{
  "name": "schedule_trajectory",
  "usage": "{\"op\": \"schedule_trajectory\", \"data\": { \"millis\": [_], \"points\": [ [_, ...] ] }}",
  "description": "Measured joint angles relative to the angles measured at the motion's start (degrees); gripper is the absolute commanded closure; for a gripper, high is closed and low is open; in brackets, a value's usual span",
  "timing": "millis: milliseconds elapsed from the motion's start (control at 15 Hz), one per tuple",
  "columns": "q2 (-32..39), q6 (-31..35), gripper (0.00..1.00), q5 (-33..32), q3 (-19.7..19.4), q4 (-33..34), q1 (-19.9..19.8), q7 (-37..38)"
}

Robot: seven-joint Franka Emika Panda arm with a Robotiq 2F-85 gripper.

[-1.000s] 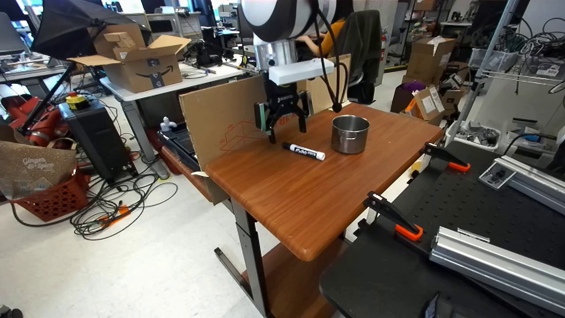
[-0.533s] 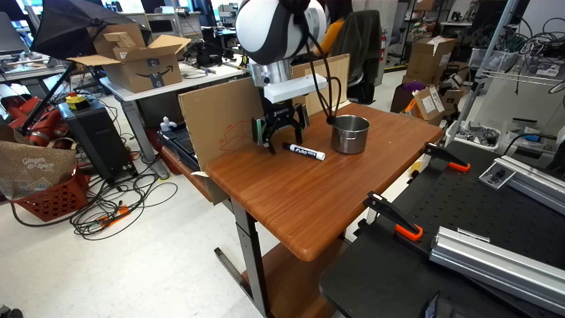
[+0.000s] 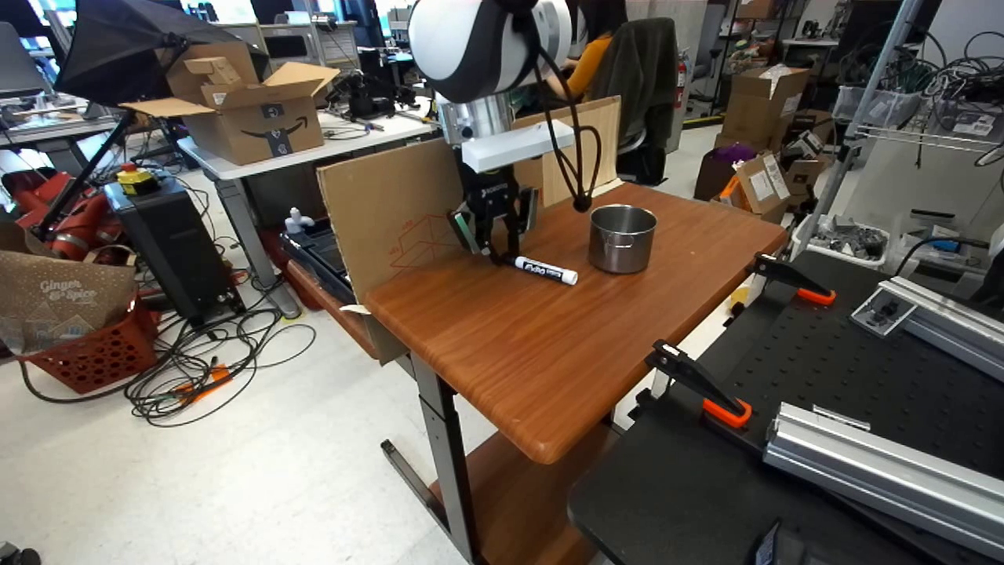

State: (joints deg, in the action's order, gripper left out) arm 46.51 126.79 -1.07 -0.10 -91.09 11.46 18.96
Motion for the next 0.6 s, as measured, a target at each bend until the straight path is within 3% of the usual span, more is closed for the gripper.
{"op": "schedule_trajectory", "data": {
  "millis": [600],
  "points": [
    [0.1, -0.9, 0.94, 0.0, -0.1, 0.7, 0.3, 0.2]
  ]
}}
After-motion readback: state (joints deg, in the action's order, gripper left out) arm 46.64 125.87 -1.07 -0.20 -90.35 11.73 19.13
